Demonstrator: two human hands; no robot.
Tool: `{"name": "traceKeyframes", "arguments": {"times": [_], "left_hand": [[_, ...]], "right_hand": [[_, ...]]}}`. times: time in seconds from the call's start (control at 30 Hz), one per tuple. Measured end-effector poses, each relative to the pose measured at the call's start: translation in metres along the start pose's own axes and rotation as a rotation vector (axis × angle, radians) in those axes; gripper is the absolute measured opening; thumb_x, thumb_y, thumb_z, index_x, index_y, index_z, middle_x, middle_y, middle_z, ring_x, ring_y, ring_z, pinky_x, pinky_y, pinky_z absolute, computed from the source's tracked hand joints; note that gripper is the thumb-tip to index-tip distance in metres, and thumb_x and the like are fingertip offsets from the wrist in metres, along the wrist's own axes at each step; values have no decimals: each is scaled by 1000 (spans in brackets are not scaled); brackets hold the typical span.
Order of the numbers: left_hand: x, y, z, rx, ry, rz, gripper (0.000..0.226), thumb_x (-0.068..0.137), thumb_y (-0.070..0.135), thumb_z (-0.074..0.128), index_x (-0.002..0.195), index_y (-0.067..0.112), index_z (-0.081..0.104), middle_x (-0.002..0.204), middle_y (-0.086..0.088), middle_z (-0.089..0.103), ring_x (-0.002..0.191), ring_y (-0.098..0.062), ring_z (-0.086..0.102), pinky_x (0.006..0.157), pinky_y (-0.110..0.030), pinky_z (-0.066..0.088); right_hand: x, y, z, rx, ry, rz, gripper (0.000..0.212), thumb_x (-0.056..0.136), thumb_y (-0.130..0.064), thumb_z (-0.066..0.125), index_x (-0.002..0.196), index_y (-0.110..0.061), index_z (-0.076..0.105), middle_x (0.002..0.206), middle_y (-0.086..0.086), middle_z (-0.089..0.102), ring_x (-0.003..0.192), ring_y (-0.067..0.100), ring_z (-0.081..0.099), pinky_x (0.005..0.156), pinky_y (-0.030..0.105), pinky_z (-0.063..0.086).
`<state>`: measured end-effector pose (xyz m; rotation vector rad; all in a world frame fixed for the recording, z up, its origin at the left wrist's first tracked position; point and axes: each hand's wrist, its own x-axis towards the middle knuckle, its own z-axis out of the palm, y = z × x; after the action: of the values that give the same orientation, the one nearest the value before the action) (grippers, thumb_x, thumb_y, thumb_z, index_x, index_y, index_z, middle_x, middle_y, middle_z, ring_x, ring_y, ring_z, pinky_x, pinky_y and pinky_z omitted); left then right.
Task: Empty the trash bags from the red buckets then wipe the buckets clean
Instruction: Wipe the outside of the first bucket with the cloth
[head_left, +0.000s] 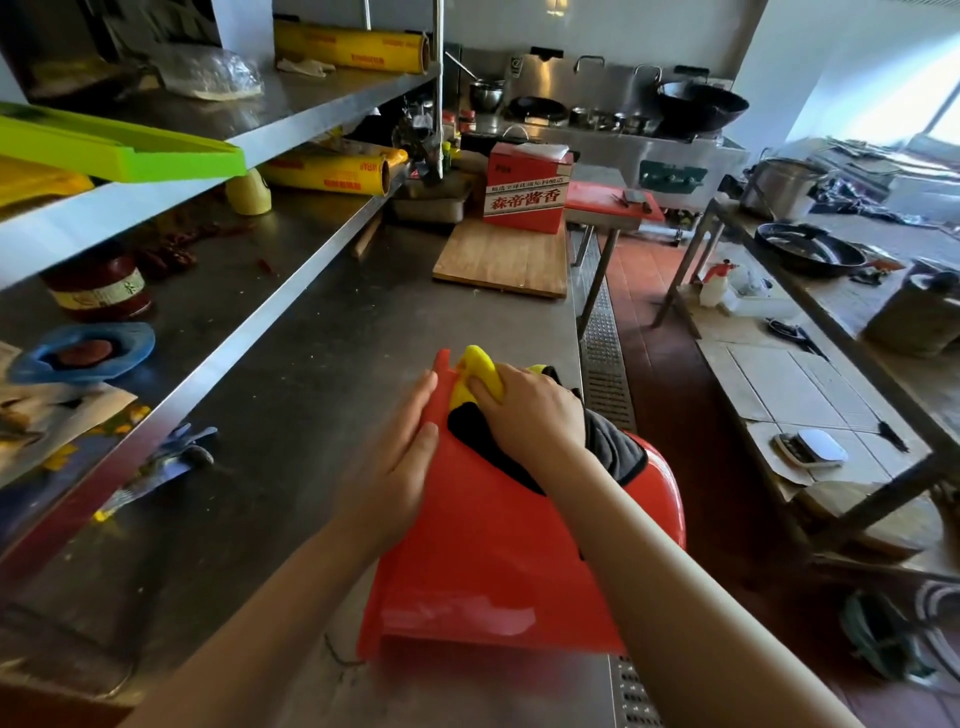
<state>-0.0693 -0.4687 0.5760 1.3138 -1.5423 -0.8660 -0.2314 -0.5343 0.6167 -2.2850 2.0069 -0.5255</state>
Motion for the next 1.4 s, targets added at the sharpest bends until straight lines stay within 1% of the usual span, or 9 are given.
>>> {"name": "traceKeyframes", "arguments": {"times": [0.37, 0.57, 0.67, 0.77, 0.87, 0.93, 1.0, 1.13, 1.4], "left_hand": [[-13, 11, 2, -25, -19, -14, 54, 98, 40, 31, 152, 39, 25, 159, 25, 21, 143, 13, 16, 123, -32, 17], [-20, 15, -1, -20, -18, -6, 55, 95, 35, 35, 150, 33, 32, 157, 15, 31, 143, 3, 27, 118, -29, 26], [-13, 24, -5, -23, 30, -57, 48, 84, 28, 42, 132, 28, 45, 139, 7, 46, 122, -7, 50, 100, -32, 45], [0, 34, -6, -14, 61, -93, 37, 76, 23, 44, 112, 30, 48, 125, 4, 46, 111, -14, 52, 91, -34, 48], [17, 45, -1, -18, 67, -131, 26, 89, 16, 48, 108, 33, 46, 128, -2, 41, 104, -17, 53, 83, -35, 48], [27, 47, 5, 10, 72, -172, 36, 97, 18, 51, 130, 30, 43, 143, -4, 33, 122, -17, 48, 101, -40, 45], [30, 48, 9, 42, 45, -238, 58, 100, 30, 49, 153, 24, 26, 159, -4, 23, 143, -21, 31, 117, -46, 30], [27, 42, 5, 28, -14, -267, 57, 103, 40, 41, 156, 30, 22, 160, 0, 29, 144, -19, 31, 117, -42, 28], [8, 20, 1, 50, 9, -70, 57, 101, 45, 33, 156, 29, 24, 160, 13, 25, 145, 1, 23, 121, -31, 21]], "right_hand": [[-21, 102, -1, -81, -35, 289, 55, 93, -69, 32, 106, -27, 65, 106, 2, 70, 103, 30, 63, 80, 37, 46], [-34, 132, -6, -29, -55, 404, 53, 91, -71, 35, 104, -29, 65, 101, 0, 69, 99, 29, 63, 73, 34, 42], [-37, 145, -7, 44, -69, 487, 48, 89, -69, 41, 104, -30, 65, 101, 3, 69, 96, 30, 63, 73, 34, 42], [-42, 162, -6, 177, -97, 600, 48, 85, -68, 47, 109, -31, 66, 101, 6, 69, 95, 32, 63, 80, 37, 48], [-48, 168, -5, 229, -99, 638, 48, 83, -69, 48, 108, -31, 65, 98, 6, 69, 92, 31, 63, 82, 38, 51], [-51, 167, -5, 230, -88, 644, 45, 84, -68, 49, 104, -30, 64, 95, 5, 68, 91, 31, 63, 80, 37, 50], [-52, 167, -4, 267, -76, 669, 42, 85, -65, 50, 101, -29, 64, 93, 4, 67, 89, 31, 63, 79, 36, 49], [-57, 169, -2, 339, -40, 719, 41, 84, -64, 53, 98, -27, 65, 87, 1, 66, 86, 29, 62, 76, 34, 47], [-74, 159, -1, 274, 129, 676, 37, 89, -60, 51, 90, -25, 63, 82, 2, 63, 84, 33, 60, 71, 35, 44]]}}
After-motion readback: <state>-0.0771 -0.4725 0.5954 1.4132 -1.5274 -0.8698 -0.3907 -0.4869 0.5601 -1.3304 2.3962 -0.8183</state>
